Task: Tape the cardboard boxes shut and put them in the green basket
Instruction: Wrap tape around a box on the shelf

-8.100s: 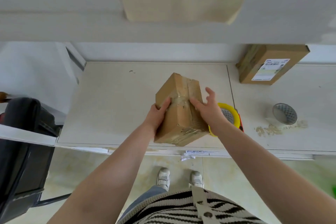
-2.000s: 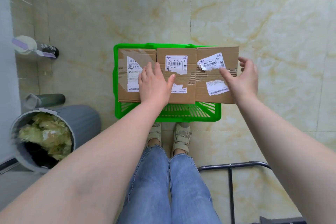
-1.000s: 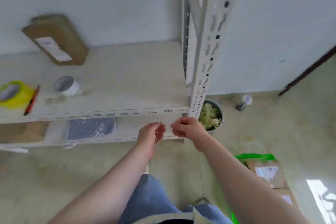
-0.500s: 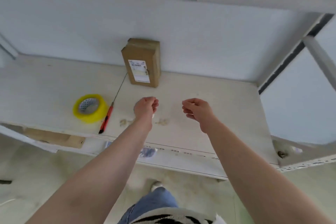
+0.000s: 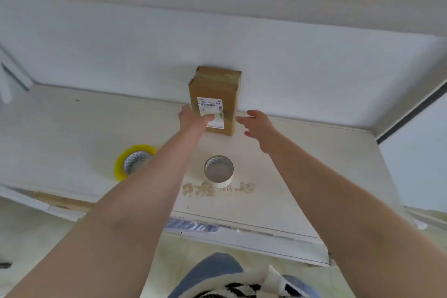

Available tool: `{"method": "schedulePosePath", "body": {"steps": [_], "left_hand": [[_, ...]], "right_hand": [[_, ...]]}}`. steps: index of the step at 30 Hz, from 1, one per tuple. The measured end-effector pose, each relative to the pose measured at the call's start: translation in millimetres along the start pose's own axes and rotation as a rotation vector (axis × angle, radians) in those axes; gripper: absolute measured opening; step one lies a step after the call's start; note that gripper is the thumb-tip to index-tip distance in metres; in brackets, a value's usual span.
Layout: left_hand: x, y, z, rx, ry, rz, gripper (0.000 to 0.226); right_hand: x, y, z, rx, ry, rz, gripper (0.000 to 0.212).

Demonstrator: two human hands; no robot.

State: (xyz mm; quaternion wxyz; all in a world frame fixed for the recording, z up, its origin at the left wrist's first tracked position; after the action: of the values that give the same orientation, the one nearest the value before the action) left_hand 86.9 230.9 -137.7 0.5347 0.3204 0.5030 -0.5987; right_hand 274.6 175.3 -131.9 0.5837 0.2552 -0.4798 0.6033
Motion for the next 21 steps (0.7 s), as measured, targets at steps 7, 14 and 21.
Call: {"method": "schedulePosePath", "body": {"steps": [7,14,21], "left_hand": [[-4.3,1.9,-39.4,0.172,0.062,-0.090,0.079],[-30.3,8.3,-1.3,-0.001,0.314,0.116,0.115],[-39.3,23.0,58.5,-0.032,0.229,0.480,0.110]], "right_hand": [[18.9,32.1,-25.6,0.127,-0.056,-0.020,0.057],[51.0,0.0,14.4,-0.062,-0.267,-0.267,0.053],[76.8,-53.3,82.8,-0.183,-0.536,0.077,0.039]]}}
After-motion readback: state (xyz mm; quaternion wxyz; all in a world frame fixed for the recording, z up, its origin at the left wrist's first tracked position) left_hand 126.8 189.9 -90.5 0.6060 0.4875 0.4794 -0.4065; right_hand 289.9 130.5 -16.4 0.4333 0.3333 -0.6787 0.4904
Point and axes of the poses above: each hand's wrist, its own z-axis away from the middle knuckle, its own y-axis out of the palm, x = y × z, the point moved 6 cm from there along -z, towards the middle knuckle, and after that the axes turned 6 degrees about z, right-handed, at the moved point
